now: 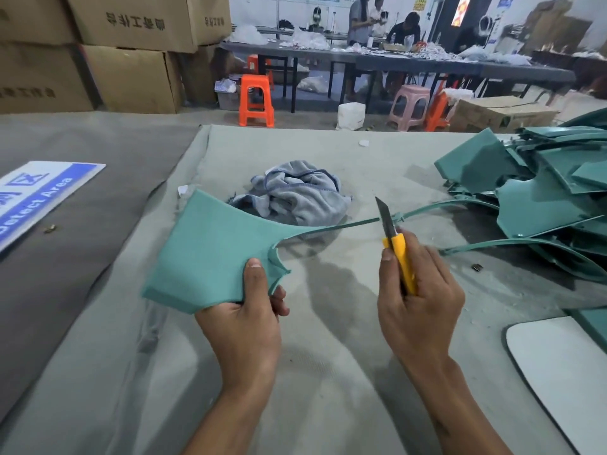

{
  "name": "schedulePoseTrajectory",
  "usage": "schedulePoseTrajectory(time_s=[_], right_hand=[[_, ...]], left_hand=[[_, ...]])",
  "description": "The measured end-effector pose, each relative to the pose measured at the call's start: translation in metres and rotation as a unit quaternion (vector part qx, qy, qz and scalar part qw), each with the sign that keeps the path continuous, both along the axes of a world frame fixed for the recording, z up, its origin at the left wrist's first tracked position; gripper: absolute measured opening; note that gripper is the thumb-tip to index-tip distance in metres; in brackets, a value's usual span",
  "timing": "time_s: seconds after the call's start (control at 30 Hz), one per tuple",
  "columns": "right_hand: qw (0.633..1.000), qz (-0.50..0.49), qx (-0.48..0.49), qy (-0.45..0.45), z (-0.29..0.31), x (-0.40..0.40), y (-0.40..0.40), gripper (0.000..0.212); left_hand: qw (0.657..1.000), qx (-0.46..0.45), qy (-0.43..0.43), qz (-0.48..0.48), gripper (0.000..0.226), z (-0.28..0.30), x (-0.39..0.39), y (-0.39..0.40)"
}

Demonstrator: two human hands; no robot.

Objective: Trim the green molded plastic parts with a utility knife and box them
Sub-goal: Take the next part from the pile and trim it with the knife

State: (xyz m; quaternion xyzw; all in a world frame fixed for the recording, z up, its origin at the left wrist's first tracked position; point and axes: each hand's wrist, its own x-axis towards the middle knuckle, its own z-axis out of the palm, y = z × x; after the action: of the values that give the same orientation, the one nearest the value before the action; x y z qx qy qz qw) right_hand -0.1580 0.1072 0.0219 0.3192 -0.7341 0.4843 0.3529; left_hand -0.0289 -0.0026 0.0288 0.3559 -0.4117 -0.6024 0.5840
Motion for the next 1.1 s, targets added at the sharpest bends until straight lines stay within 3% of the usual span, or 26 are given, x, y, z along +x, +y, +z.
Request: schedulePoseTrajectory(time_s=[0.1,0.2,0.27,0.33,0.4,0.53,0.67,0.73,0.8,0.87,0.97,1.1], right_hand=[[0.997,0.038,-0.061,-0.013,0.004,-0.004,0.007,0.013],[0.977,0.032,-0.173,-0.122,0.008,-0.015,0.016,0.013],[0.93,0.047,-0.292,-0.216,0.013,-0.027,0.023,0.016],[0.855,0.122,-0.372,-0.339,0.018,-0.04,0.033,0.017],[0.812,0.199,-0.339,-0.431,0.016,-0.047,0.037,0.022],[0.763,0.323,-0.223,-0.513,0.01,-0.036,0.022,0.042],[0.755,0.385,-0.084,-0.524,0.01,-0.013,0.01,0.068],[0.756,0.378,-0.041,-0.533,0.011,-0.006,0.009,0.055],[0.755,0.363,-0.064,-0.542,0.012,-0.003,0.007,0.027],[0.743,0.351,-0.152,-0.549,0.015,-0.002,0.004,0.009],[0.687,0.359,-0.289,-0.561,0.017,-0.005,0.002,0.018],[0.612,0.387,-0.346,-0.596,0.021,-0.006,0.004,0.027]], left_hand=[[0.999,0.036,0.012,-0.009,0.031,-0.001,0.0,-0.008],[0.997,0.047,0.017,-0.059,0.022,0.001,0.002,-0.012],[0.991,0.06,0.033,-0.111,0.019,0.003,0.006,-0.018],[0.978,0.079,0.041,-0.19,0.016,0.006,0.012,-0.025],[0.954,0.098,0.027,-0.281,0.014,0.01,0.02,-0.03],[0.904,0.108,-0.054,-0.41,0.023,0.012,0.029,-0.032],[0.822,0.098,-0.144,-0.543,0.019,0.014,0.036,-0.027],[0.802,0.085,-0.135,-0.576,0.017,0.013,0.038,-0.027],[0.81,0.095,-0.078,-0.574,0.022,0.012,0.037,-0.026],[0.821,0.114,0.013,-0.56,0.036,0.013,0.033,-0.027],[0.821,0.129,0.123,-0.542,0.063,0.013,0.027,-0.036],[0.874,0.18,0.029,-0.451,0.058,0.009,0.02,-0.043]])
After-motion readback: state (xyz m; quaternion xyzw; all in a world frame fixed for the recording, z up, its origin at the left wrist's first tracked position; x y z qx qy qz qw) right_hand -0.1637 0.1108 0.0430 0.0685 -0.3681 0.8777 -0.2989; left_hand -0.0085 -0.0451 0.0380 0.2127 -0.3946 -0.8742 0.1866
